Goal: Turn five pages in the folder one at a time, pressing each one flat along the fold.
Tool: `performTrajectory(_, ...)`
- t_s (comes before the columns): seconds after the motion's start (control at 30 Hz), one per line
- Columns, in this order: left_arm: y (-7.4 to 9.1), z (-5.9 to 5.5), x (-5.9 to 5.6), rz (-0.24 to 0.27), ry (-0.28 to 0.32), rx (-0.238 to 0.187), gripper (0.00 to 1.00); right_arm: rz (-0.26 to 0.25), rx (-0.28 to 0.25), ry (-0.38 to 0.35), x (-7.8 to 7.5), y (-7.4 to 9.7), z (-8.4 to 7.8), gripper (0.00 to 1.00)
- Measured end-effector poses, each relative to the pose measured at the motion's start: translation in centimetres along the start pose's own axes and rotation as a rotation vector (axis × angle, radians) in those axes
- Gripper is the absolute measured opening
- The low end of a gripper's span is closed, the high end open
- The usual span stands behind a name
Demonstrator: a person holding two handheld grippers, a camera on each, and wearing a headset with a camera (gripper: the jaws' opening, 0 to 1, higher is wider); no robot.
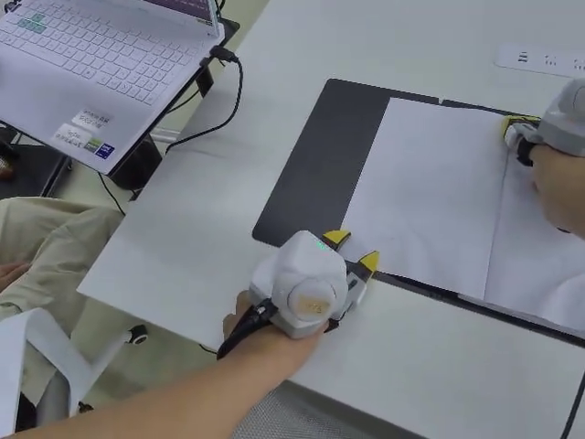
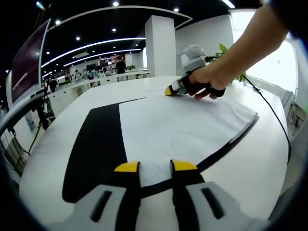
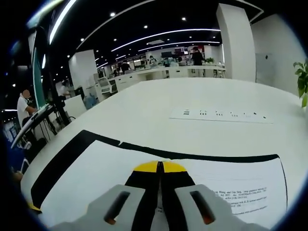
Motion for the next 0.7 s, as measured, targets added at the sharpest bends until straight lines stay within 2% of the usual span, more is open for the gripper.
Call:
performTrajectory(0.3,0.0,-0.1,0.0,0.001,0.008,0.002,0.23,0.011,-0.011,-0.02,1.0,2.3,-1.2,0.0)
performTrajectory(0.47,0.0,-0.1,0.0,0.001,0.008,0.003,0.23,0.016,-0.02,-0.035,0.8,3.4,-2.0,0.0)
performTrajectory(0.57,0.0,0.0,-0.1,0.001,0.009,0.002,0.23,0.025,-0.02,-0.03,1.7,5.2,-2.3,0.0)
performTrajectory(0.7,0.0,0.0,-0.1,0.001,0.009,0.004,0.23,0.029,-0.022,-0.032,2.4,6.6,-2.6,0.0)
Point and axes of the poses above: the centre of the closed fingertips' face, and the gripper's own axes: y roughly backward along the fingers, x roughly to its left, z roughly out of its top, the point moved 9 cm from there along y, roughly backward along the fingers, and after that the axes turned 1 degree about x, right-handed, at the moved point
